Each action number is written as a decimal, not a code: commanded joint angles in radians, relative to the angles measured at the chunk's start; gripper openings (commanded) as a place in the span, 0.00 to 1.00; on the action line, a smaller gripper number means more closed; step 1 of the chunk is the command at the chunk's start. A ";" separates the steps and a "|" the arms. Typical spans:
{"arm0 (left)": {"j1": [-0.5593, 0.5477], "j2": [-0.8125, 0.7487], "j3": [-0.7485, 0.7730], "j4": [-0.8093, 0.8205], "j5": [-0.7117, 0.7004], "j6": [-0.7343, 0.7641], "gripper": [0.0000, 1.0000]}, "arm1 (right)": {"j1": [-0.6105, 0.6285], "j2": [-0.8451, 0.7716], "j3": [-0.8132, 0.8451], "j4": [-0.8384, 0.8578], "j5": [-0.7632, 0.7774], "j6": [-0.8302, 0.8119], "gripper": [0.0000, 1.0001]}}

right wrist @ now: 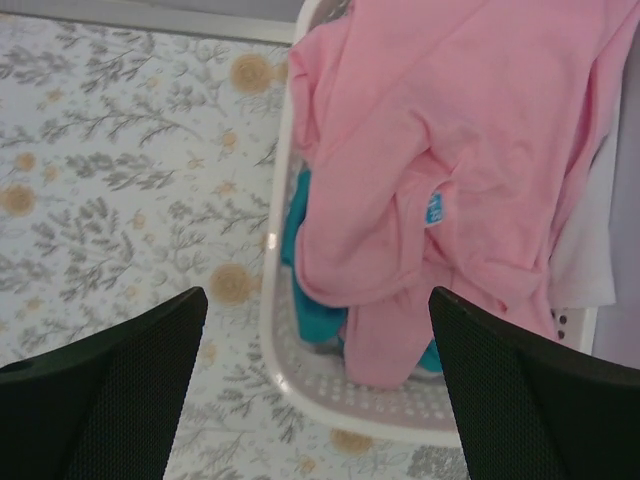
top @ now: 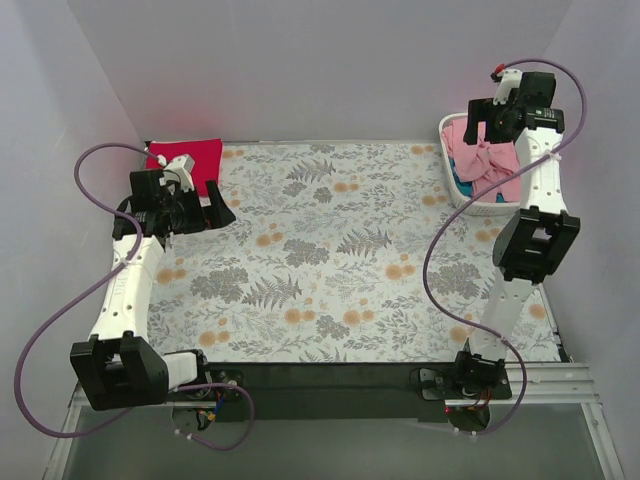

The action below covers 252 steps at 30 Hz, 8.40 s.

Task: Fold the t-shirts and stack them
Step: Grab the tshirt from the pile, then move the tshirt to the center of the board, then flatten the tshirt out

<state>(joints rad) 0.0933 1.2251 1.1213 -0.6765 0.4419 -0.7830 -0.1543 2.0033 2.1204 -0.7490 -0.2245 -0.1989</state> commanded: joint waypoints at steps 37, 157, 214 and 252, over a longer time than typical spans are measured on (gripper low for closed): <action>-0.004 0.002 0.051 -0.100 0.081 0.010 0.98 | -0.097 -0.084 -0.057 0.367 0.002 0.075 0.01; -0.064 0.548 0.124 -0.028 0.357 0.176 0.00 | 1.159 -0.577 -1.188 -0.058 0.076 -0.252 0.53; 0.220 0.465 0.078 -0.341 0.425 0.364 0.37 | 0.894 -0.574 -1.224 -0.089 -0.029 -0.441 0.12; -0.489 0.057 -0.264 -0.020 -0.097 0.709 0.37 | 0.705 -0.682 -1.316 -0.142 -0.018 -0.562 0.40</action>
<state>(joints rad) -0.3309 1.2907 0.8837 -0.7509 0.4431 -0.1474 0.5499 1.3293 0.8585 -0.8181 -0.2203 -0.7010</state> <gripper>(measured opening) 0.378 0.404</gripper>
